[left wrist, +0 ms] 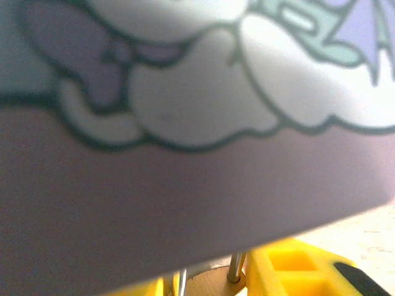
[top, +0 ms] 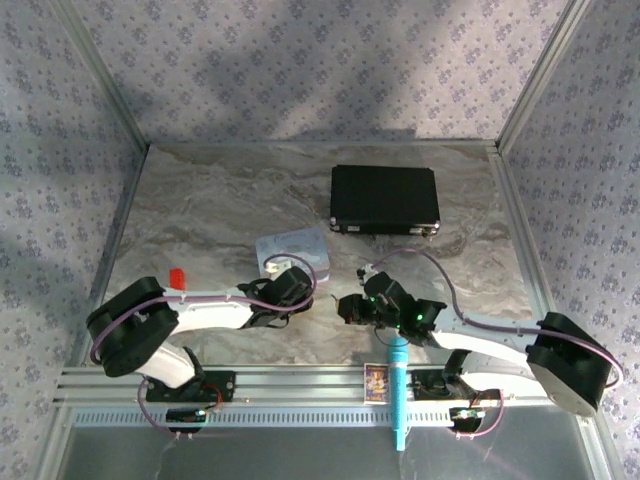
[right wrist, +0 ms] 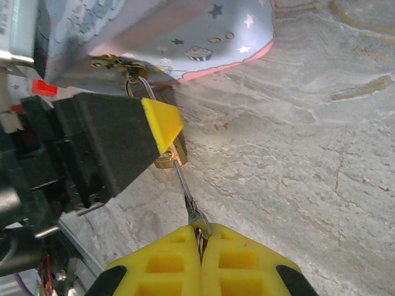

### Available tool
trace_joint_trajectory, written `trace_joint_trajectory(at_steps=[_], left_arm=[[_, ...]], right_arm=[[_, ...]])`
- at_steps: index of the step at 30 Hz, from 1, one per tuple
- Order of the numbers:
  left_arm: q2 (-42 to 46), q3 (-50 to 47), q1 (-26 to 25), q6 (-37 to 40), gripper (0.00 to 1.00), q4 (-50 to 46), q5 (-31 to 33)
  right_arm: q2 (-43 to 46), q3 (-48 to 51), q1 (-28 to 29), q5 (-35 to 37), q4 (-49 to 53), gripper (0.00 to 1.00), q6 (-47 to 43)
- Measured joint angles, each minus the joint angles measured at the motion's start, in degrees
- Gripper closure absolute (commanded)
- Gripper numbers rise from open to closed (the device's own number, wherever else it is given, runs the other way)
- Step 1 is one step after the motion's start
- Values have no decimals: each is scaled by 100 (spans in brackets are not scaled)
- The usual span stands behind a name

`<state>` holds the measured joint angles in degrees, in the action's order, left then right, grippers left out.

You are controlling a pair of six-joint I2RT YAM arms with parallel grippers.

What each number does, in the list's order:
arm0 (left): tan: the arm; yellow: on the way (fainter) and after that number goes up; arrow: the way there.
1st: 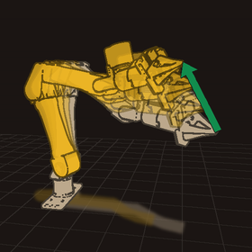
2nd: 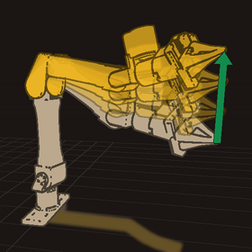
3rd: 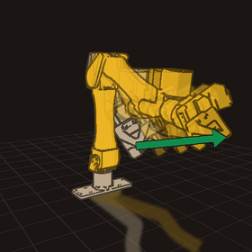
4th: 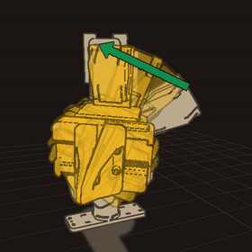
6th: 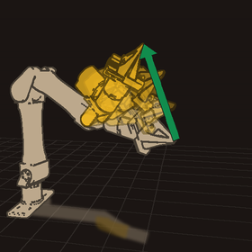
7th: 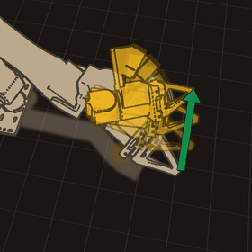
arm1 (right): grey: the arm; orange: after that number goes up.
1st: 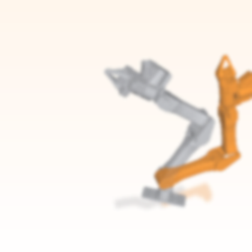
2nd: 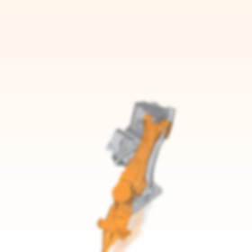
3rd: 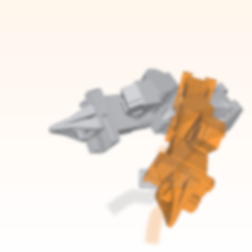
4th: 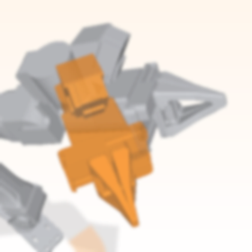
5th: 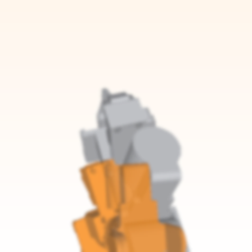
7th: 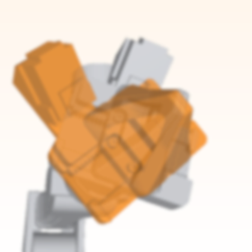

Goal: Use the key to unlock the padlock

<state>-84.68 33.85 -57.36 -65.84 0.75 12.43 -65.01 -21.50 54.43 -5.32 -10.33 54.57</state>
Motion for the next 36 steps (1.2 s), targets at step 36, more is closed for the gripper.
trace_joint_trajectory(at_steps=[36], left_arm=[[728, -1088, 413, -1862, 100, 2017, -664]], right_arm=[[-2238, 431, -1016, -3338, -3438, 100, 1003]])
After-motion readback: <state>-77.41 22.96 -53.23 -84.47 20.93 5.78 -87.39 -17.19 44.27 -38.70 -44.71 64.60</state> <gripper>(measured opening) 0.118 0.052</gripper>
